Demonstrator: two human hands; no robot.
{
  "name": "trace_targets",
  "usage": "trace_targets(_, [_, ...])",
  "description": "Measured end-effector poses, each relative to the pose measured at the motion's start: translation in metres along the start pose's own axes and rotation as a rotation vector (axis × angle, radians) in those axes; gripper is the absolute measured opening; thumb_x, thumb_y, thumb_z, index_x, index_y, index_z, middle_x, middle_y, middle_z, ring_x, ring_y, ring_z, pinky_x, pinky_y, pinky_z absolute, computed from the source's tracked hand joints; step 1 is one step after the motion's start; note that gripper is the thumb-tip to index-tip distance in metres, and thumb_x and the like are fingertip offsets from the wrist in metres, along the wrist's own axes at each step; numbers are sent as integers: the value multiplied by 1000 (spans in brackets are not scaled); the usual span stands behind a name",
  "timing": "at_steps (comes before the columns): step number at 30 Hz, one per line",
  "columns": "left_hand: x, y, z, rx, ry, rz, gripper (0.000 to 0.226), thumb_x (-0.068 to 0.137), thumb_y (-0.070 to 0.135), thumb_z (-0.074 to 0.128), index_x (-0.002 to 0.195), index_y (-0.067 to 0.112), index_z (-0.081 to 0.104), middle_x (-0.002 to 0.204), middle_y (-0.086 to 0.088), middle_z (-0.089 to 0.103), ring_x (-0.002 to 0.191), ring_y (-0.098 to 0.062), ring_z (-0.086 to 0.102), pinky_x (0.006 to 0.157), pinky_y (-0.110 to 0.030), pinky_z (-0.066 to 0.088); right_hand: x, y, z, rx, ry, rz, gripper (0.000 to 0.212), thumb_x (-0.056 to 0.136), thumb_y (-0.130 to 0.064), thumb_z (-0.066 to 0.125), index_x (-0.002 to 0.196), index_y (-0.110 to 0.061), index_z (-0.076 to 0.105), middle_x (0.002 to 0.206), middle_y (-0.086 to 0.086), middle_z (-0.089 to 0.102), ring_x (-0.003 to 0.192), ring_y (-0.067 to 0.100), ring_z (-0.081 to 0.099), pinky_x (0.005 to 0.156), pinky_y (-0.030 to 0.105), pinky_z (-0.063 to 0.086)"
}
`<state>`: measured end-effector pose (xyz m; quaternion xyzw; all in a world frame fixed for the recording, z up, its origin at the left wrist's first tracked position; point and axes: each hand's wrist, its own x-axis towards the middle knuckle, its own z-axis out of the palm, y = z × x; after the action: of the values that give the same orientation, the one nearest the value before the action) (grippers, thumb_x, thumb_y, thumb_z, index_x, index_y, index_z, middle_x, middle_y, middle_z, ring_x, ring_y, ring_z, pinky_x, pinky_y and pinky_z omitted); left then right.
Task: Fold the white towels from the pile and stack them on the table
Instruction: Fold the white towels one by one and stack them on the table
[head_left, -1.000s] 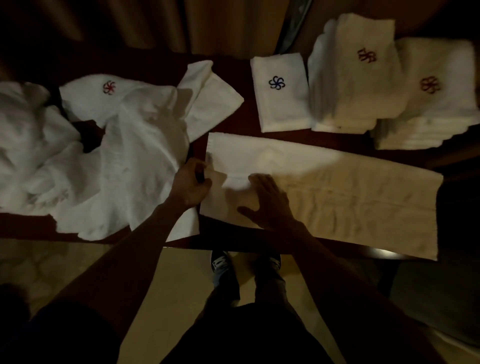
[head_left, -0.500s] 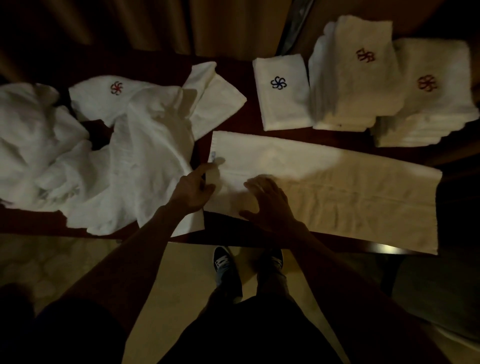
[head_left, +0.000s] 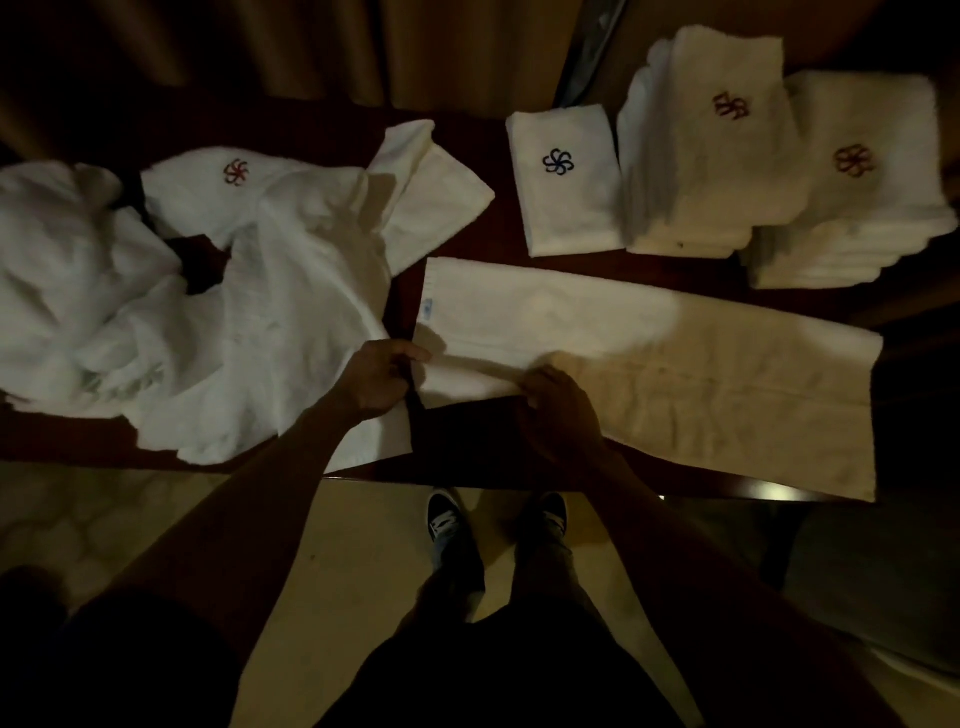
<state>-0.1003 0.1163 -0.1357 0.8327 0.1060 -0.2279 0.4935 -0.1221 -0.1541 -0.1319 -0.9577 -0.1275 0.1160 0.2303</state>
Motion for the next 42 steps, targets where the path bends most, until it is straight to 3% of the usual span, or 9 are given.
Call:
trace_targets(3, [-1, 9, 0, 46, 104, 56, 26, 81, 7, 77, 100, 25, 72, 104, 4, 69, 100, -12, 66, 93, -26, 51, 3, -1, -5, 73, 151, -21, 31, 94, -29, 51, 101, -5, 69, 97, 13, 67, 90, 34, 63, 71, 40, 53])
trace_targets(6, [0, 16, 4, 109, 245, 184, 12, 87, 17, 75, 98, 17, 75, 100, 6, 67, 94, -12, 65, 89, -26, 51, 11, -5, -16, 118, 216, 7, 26, 98, -28, 54, 99, -8, 69, 93, 10, 67, 85, 28, 62, 69, 32, 46])
trace_targets(11, [9, 30, 5, 176, 349, 244, 12, 91, 17, 68, 100, 10, 71, 103, -5, 68, 95, -19, 63, 84, -27, 47, 29, -10, -30, 199, 291, 56, 18, 97, -25, 61, 102, -11, 70, 96, 7, 68, 88, 25, 63, 75, 30, 46])
trace_targets(15, [18, 41, 5, 151, 381, 191, 15, 95, 21, 63, 105, 11, 69, 97, 0, 69, 90, -12, 60, 77, -16, 38, 45, -12, -38, 170, 300, 66, 19, 98, -26, 59, 103, -12, 70, 96, 6, 68, 89, 24, 62, 77, 29, 44])
trace_targets(19, [33, 47, 6, 173, 390, 167, 20, 96, 26, 63, 106, 10, 67, 93, 1, 65, 87, -11, 56, 74, -14, 35, 65, -4, -41, 142, 280, 48, 20, 99, -29, 56, 102, -13, 68, 94, 7, 67, 88, 25, 61, 76, 32, 45])
trace_targets(25, [60, 52, 7, 215, 404, 124, 25, 98, 33, 60, 110, 12, 67, 107, -8, 71, 100, -25, 64, 81, -22, 40, 97, 13, -34, 40, 286, 14, 27, 100, -30, 50, 99, -10, 68, 91, 8, 68, 84, 27, 61, 71, 35, 48])
trace_targets(29, [76, 52, 10, 226, 444, 157, 23, 97, 31, 60, 107, 12, 68, 102, -6, 71, 97, -25, 65, 79, -24, 42, 120, 27, -29, 4, 285, -15, 31, 101, -33, 46, 96, -12, 68, 90, 6, 69, 84, 25, 63, 72, 39, 53])
trace_targets(35, [99, 54, 17, 245, 458, 119, 35, 98, 35, 57, 120, 9, 65, 111, -16, 67, 104, -32, 63, 89, -35, 48, 148, 36, -36, -41, 205, 45, 19, 98, -30, 58, 100, -15, 70, 100, 5, 69, 98, 25, 64, 79, 40, 55])
trace_targets(42, [111, 58, 22, 291, 515, 48, 33, 98, 32, 57, 123, 12, 65, 111, -13, 68, 102, -31, 65, 89, -39, 52, 163, 51, -29, -89, 180, 11, 19, 97, -31, 60, 102, -15, 70, 105, 6, 70, 100, 29, 65, 78, 42, 53])
